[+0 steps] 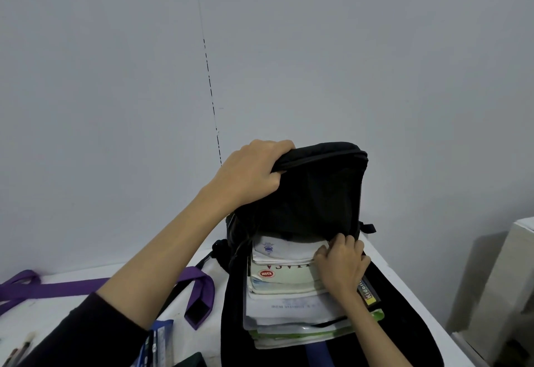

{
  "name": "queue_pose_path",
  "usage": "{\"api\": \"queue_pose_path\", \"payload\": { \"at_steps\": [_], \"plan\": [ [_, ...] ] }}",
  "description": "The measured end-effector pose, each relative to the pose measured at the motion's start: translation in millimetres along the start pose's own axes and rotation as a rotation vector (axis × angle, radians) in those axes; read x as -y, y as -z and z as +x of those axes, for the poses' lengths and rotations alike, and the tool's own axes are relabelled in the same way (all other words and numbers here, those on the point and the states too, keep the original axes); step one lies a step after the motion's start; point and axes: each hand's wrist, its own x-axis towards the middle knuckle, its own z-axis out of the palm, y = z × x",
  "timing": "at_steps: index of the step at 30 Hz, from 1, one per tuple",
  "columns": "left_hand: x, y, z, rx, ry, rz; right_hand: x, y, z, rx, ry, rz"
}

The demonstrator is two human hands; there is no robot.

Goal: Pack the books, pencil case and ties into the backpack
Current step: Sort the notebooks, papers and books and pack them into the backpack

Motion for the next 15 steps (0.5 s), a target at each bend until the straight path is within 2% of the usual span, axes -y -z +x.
{"api": "queue_pose_path", "payload": {
  "at_steps": [9,15],
  "plan": [
    [-7,2,4,-0.025,-0.053,0.035,7,11,5,0.042,0.004,0.000],
    [-8,2,-1,-0.033,-0.051,0.034,5,21,7,0.112,-0.131,0.242]
  ]
}}
